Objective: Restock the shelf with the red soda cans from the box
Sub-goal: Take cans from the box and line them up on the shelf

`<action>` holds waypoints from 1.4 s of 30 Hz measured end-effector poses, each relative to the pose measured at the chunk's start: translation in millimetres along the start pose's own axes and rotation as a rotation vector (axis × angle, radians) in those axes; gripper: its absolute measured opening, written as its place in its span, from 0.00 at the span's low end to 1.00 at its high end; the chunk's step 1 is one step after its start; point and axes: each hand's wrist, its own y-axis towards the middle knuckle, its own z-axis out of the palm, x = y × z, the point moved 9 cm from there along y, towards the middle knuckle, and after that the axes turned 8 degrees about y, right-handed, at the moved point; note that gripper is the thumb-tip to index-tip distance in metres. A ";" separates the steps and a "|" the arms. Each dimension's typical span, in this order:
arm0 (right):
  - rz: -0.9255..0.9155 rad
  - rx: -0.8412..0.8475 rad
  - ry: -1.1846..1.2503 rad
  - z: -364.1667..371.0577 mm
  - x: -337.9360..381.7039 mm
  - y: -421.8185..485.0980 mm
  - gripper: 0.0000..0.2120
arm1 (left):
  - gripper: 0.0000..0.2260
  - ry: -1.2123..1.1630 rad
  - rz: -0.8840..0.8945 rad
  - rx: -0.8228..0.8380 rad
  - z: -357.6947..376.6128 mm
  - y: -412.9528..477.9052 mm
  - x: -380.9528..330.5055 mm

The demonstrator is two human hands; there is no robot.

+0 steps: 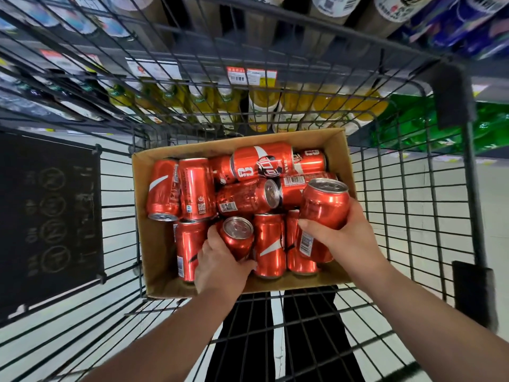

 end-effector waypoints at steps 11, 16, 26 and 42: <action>-0.044 0.052 0.009 -1.8 4.3 -2.3 0.27 | 0.30 -0.705 0.012 0.209 -12.8 -7.0 -1.3; -0.051 0.046 0.043 -6.2 18.9 -18.8 0.26 | 0.28 -0.966 0.016 0.416 -37.5 -37.0 -26.4; -0.181 -0.042 0.123 -57.2 98.4 -102.1 0.27 | 0.28 -1.040 0.244 0.395 -109.4 -111.8 -94.3; -0.339 -0.363 0.406 -346.1 69.6 -242.1 0.20 | 0.26 -0.829 0.641 0.477 -23.0 -328.0 -301.7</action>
